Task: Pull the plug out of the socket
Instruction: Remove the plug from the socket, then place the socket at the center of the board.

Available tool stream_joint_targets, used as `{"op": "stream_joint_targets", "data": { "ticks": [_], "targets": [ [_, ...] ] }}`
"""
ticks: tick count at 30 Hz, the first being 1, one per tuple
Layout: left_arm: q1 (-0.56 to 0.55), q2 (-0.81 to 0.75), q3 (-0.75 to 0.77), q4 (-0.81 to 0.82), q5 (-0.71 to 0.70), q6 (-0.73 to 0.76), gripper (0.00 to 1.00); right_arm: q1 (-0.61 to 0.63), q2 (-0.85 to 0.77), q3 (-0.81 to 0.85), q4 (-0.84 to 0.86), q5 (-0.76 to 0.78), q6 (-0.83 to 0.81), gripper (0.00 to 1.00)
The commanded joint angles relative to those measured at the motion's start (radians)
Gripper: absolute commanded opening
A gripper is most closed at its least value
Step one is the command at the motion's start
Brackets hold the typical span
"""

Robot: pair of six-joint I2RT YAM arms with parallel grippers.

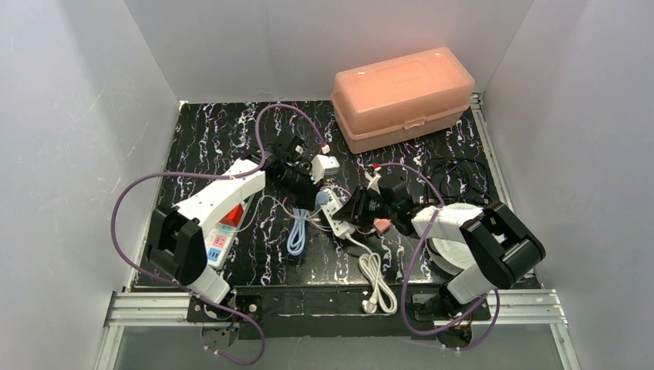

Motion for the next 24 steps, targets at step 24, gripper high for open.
{"op": "stream_joint_targets", "data": {
  "ticks": [24],
  "targets": [
    [-0.057,-0.118,-0.16,-0.019,0.072,0.089,0.08,-0.18,-0.11,0.127,-0.546,0.294,-0.201,0.01]
  ]
}}
